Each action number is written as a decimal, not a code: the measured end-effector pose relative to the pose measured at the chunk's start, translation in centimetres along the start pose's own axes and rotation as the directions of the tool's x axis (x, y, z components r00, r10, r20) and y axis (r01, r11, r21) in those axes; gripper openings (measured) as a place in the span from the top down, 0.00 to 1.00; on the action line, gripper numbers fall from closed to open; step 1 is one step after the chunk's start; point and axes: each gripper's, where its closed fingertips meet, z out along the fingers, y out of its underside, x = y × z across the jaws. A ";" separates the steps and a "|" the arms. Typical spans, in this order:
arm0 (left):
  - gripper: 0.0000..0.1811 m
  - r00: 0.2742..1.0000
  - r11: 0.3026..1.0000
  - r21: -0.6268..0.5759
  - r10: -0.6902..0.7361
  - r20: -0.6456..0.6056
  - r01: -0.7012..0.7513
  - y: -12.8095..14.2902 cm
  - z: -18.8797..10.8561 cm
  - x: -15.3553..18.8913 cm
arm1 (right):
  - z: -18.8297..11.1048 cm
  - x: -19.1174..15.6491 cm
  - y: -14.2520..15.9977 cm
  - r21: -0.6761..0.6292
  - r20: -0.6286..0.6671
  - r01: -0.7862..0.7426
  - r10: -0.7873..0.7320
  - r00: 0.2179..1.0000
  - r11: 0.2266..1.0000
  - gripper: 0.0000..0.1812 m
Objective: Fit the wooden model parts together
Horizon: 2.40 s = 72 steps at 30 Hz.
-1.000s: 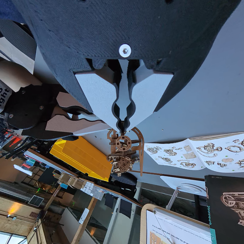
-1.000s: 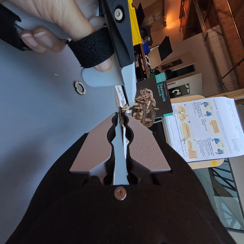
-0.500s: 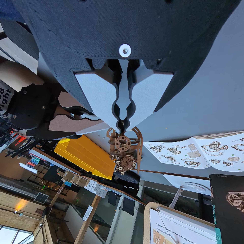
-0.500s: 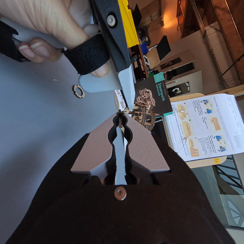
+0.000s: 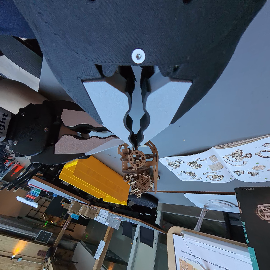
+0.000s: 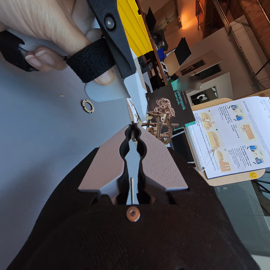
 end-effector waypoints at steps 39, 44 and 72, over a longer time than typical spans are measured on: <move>1.00 0.999 0.995 -0.091 0.036 -0.029 -0.039 -0.4 0.2 0.1 | 0.0 1.0 -0.2 0.052 -0.033 -0.102 0.103 0.994 0.993 0.95; 1.00 1.000 0.994 -0.109 0.028 -0.012 -0.029 0.1 0.4 -0.2 | 0.2 0.5 0.1 0.018 -0.029 -0.047 0.048 0.998 0.999 0.94; 1.00 0.999 0.992 -0.129 -0.011 0.035 0.015 1.4 1.4 -0.6 | 1.2 -0.2 1.5 -0.107 0.013 -0.137 0.139 0.990 0.985 0.94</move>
